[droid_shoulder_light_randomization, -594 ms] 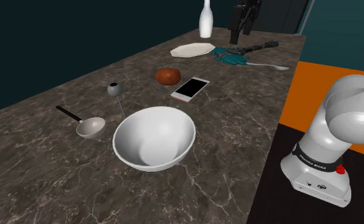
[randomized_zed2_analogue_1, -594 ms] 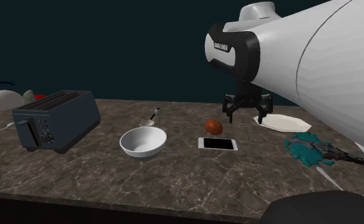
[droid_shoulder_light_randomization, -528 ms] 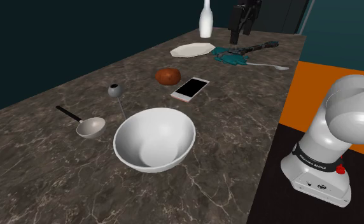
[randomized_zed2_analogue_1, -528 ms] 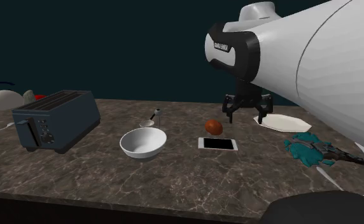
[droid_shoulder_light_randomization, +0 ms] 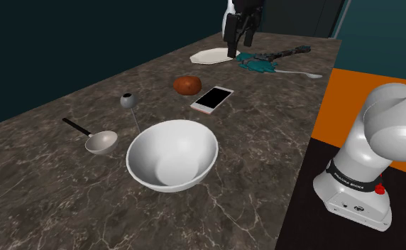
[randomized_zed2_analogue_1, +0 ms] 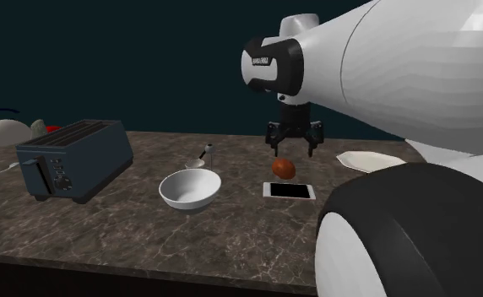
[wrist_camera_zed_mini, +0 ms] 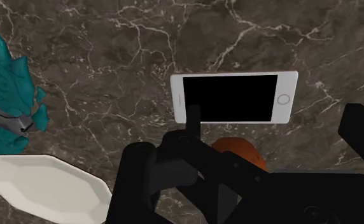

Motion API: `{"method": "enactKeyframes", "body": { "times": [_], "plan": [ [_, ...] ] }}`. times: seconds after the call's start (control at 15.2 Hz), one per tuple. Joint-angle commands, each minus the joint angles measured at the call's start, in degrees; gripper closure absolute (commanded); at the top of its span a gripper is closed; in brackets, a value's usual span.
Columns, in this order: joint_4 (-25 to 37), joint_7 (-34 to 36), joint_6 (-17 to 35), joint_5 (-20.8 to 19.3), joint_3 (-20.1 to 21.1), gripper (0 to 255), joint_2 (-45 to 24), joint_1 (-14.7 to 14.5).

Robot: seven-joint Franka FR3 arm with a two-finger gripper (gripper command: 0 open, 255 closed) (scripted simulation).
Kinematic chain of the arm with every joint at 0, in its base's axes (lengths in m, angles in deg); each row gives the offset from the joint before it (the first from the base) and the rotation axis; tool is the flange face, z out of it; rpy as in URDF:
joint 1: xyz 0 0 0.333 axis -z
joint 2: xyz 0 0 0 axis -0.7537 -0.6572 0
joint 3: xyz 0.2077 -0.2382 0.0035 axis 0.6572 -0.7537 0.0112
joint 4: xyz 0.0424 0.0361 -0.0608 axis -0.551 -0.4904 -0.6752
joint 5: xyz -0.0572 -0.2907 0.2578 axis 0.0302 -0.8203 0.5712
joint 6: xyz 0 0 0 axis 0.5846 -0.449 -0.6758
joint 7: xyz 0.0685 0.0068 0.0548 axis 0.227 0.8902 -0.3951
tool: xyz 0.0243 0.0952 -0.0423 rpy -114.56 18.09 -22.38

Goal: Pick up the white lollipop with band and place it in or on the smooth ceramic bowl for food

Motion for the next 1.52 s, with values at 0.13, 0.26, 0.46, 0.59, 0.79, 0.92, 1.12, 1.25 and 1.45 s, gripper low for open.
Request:
{"method": "enactKeyframes", "body": {
  "times": [0.13, 0.26, 0.46, 0.59, 0.79, 0.92, 1.12, 1.25, 1.45],
  "plan": [
    [3.6, 2.7, 2.8, 0.9, 3.3, 0, -5.7, -1.2],
    [5.8, 4.1, 3.9, 1.1, 5.0, 0, -8.7, -1.7],
    [9.5, 6.3, 5.3, 0.9, 7.5, 0, -13.5, -2.5],
    [12.3, 7.8, 6.0, 0.4, 9.2, 0, -16.7, -3.0],
    [16.9, 10.2, 6.8, -0.7, 11.6, 0, -21.9, -3.8],
    [20.3, 11.9, 7.1, -1.9, 13.1, 0, -25.5, -4.5],
    [26.0, 14.4, 7.1, -4.1, 15.3, 0, -31.2, -5.8],
    [30.2, 16.2, 6.8, -6.0, 16.6, 0, -35.2, -6.9],
    [37.2, 18.7, 5.7, -9.2, 18.2, 0, -41.6, -9.2]
  ]
}}
